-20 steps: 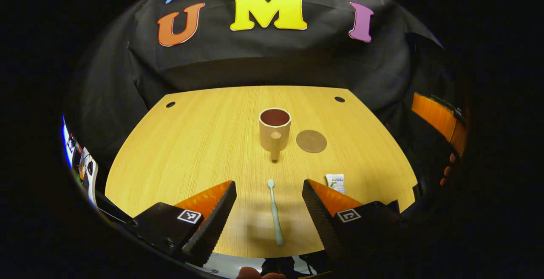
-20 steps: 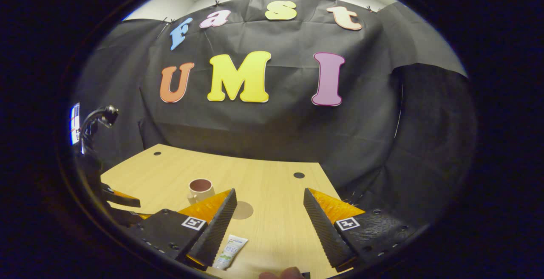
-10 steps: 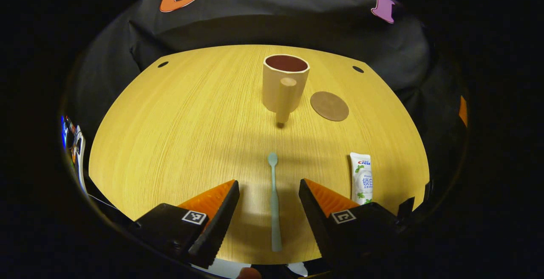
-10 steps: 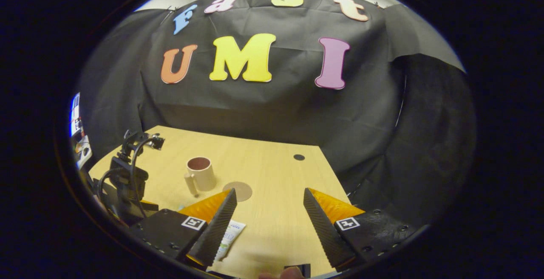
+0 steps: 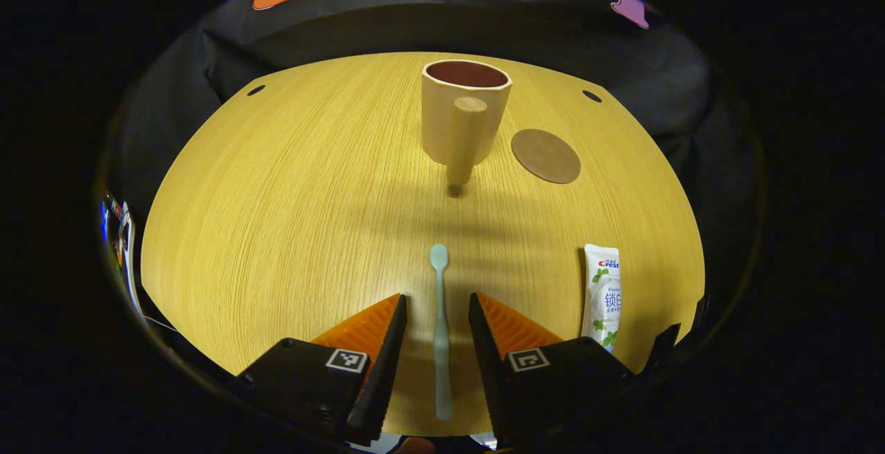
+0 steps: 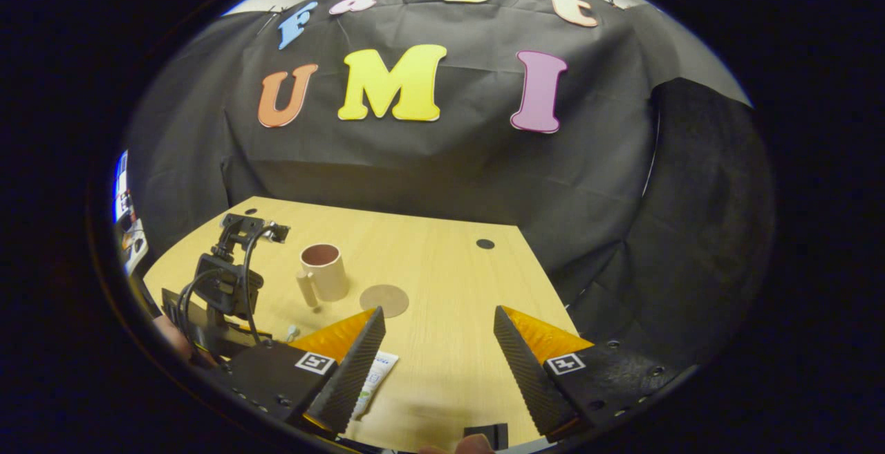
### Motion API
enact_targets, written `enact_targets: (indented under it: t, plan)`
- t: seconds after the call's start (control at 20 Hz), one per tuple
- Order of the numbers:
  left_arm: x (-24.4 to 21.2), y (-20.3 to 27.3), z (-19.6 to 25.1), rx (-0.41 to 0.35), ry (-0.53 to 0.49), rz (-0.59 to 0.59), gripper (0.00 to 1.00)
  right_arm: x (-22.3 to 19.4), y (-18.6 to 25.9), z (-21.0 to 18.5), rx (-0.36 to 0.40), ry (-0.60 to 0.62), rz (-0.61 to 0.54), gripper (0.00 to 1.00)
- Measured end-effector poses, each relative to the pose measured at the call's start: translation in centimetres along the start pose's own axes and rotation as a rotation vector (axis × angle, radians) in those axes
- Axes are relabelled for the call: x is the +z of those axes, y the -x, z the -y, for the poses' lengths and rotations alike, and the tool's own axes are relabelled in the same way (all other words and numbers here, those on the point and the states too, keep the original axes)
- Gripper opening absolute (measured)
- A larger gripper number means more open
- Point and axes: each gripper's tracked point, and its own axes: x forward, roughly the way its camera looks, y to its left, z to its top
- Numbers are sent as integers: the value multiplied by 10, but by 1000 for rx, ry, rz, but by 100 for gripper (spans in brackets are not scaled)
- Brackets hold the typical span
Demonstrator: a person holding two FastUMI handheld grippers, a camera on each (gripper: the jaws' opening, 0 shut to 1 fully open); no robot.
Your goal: Put the toothbrush and toothpaste on the desktop into the cup, then pick up the cup and place it on the coaster on the desktop.
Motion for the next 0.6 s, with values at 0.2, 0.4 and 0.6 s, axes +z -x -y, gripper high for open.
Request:
enact_targets:
  t: [0.2, 0.4, 0.6]
  plan:
    - [-9, -3, 3, -5, -4, -45, 50, -5, -3, -1, -3, 0, -25, 95]
    - [-7, -4, -3, 22, -13, -43, 34, -16, -6, -9, 18, -3, -71, 95]
    - [-9, -5, -5, 18, 17, -46, 10, -36, -14, -31, 87, -28, -172, 95]
